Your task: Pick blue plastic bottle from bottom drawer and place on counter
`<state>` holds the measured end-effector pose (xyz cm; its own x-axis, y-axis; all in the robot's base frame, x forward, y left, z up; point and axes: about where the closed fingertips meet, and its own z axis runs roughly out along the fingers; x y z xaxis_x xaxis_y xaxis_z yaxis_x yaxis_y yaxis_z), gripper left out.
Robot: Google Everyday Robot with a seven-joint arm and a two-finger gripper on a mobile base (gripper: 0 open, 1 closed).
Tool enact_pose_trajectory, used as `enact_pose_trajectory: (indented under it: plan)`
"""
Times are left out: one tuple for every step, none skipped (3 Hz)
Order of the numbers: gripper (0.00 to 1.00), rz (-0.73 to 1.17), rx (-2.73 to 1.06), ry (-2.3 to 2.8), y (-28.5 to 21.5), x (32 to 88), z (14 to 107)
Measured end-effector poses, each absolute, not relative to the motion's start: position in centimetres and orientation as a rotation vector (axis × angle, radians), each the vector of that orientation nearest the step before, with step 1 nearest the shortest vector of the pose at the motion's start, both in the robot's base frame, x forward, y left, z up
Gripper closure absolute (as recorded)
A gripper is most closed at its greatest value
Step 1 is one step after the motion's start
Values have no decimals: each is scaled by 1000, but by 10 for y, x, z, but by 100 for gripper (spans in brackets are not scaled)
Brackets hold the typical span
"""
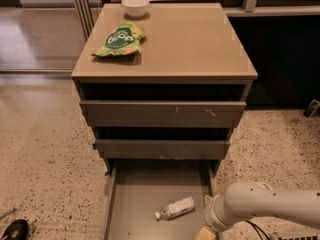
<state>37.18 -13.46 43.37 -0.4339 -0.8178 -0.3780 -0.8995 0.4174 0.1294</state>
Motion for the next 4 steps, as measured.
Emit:
enact_pose_trajectory:
  plan:
    - [0,459,-1500,2418,-135,372,434]
    - [0,480,-1519,2400,-134,371,429]
    - [0,505,-1593,2315,-117,386,414]
    - [0,505,-1592,2315,-117,386,414]
